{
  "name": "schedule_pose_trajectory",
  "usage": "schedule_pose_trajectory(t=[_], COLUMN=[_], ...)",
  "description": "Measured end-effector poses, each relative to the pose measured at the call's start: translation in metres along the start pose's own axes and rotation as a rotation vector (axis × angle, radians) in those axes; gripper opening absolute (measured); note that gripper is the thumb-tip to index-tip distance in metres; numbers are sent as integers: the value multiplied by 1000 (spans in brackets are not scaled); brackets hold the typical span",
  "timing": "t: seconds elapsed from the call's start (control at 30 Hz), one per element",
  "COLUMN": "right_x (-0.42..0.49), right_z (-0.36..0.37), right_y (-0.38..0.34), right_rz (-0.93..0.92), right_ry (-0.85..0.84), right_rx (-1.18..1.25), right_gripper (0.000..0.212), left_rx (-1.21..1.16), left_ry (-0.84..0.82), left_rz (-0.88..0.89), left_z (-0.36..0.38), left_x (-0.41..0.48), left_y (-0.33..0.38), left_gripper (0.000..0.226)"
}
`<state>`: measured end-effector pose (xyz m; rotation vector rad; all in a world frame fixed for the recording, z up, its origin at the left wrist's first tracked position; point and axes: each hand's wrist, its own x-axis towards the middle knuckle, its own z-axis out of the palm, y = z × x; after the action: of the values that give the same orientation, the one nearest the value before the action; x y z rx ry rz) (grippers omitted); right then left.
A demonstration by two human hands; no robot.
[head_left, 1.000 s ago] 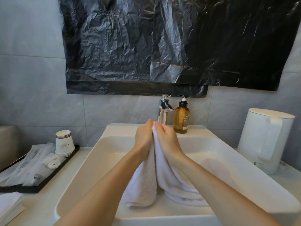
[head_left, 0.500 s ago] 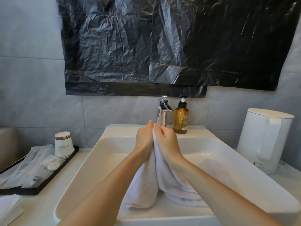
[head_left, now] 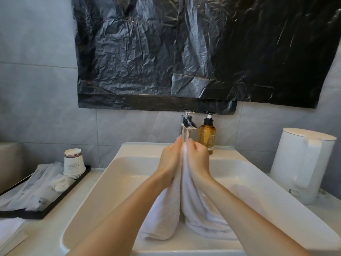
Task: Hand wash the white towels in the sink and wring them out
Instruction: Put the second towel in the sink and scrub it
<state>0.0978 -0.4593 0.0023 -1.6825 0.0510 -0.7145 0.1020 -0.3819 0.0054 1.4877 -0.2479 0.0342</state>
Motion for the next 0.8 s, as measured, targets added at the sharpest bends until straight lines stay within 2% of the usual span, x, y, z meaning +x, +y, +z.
schedule_pose_trajectory(t=[0.07,0.1,0.2,0.23,0.33,0.37,0.43,0.5,0.53,0.6,0.67,0.7,0.77,0.8], right_x=[-12,-10,6,5,-11,-12,-3,4,3,-6,-10,-5,6,7], right_z=[5,5,-3,-5,2,5,4,-1,-4,-4,-2,-2,-6,-7], right_y=[1,-2,-8,-7,-2,-2,-7,-6,-5,-5,-5,-4,-2,0], right_rz=[-68,-56,32,33,-23,8,120,130,97,33,50,82,112,117], right_ry=[-116,-114,109,114,-100,-146,-89,36,33,-96,-198,-171,12,46], right_rx=[-30,-20,35,36,-1,19,120,127,100,25,-16,-4,26,34], right_gripper=[39,39,43,44,39,34,29,36,39,40,38,37,38,40], left_rx=[-4,-19,-26,-22,11,5,-26,-26,-24,-12,-16,-13,6,4], left_ry=[55,54,-29,-33,51,72,41,-20,-28,19,53,35,-51,-67], left_rz=[26,31,17,18,11,9,-16,-24,-21,-33,-30,-33,-40,-37], left_z=[-7,-8,0,3,-6,-9,-8,-1,1,-3,-7,-6,2,5], left_x=[3,3,-2,-2,1,3,1,-1,-1,-1,2,0,-3,-4], left_y=[2,2,2,0,5,4,6,3,3,5,1,0,-5,-7], left_gripper=[46,45,42,43,46,46,44,44,44,47,47,46,44,45])
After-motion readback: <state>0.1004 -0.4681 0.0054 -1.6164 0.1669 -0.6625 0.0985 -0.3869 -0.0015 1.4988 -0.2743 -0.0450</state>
